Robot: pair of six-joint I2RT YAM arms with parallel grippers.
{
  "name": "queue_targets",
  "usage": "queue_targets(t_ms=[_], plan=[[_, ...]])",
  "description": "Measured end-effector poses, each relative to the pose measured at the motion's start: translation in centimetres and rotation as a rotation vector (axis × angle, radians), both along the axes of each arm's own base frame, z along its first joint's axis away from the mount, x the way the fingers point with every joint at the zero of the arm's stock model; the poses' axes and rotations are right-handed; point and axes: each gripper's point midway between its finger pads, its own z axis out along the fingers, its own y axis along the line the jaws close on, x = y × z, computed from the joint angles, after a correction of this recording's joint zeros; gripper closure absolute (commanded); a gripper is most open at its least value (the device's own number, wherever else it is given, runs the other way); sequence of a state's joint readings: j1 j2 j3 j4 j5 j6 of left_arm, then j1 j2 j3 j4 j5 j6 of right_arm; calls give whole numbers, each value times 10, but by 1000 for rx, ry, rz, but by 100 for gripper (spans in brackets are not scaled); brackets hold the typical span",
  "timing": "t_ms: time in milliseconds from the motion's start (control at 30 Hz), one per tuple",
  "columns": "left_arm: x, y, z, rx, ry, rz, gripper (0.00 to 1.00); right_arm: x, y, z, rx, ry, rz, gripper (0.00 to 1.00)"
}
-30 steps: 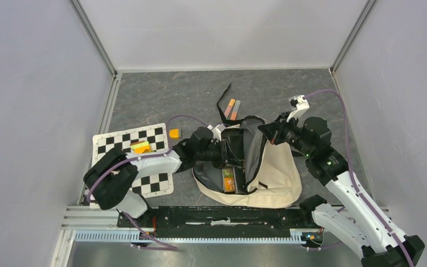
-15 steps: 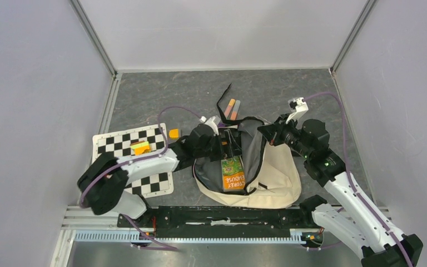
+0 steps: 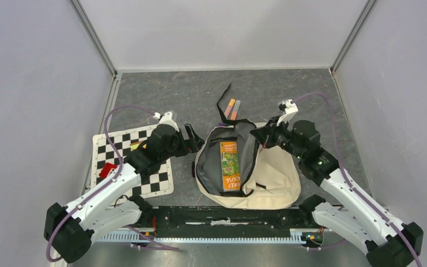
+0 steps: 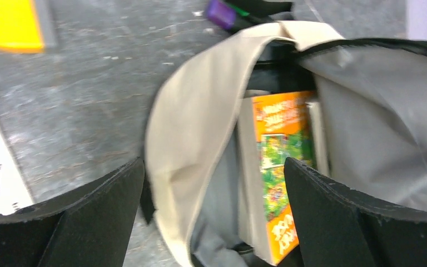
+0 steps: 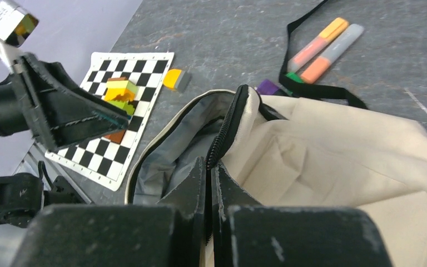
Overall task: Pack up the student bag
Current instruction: Place the book in the student bag.
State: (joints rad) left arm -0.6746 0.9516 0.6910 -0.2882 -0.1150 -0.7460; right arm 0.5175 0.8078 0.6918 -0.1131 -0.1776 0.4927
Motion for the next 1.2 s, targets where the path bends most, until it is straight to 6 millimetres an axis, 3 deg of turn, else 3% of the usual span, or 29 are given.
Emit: queue_targets(t_ms=[133, 433, 533, 667, 800, 1033, 1200], plan=[[-2, 24, -21, 43, 66, 42, 0, -10, 30, -8, -22, 3, 67, 100], [-14, 31, -33, 97, 115, 0, 0, -39, 105, -52, -154, -6, 171, 84], [-20, 37, -35, 124, 122, -9, 0, -47, 132, -69, -204, 0, 219, 72], [-30, 48, -30, 162, 94, -31, 0, -51, 165, -81, -256, 5, 286, 49], [-40, 60, -18, 190, 41, -47, 0, -52, 181, -68, -257, -23, 337, 31], [-56, 70, 0, 186, -12, -71, 0, -55, 204, -8, -168, -112, 416, 8], [-62, 61, 17, 135, -51, -128, 4, -49, 188, 4, -178, -119, 393, 2]])
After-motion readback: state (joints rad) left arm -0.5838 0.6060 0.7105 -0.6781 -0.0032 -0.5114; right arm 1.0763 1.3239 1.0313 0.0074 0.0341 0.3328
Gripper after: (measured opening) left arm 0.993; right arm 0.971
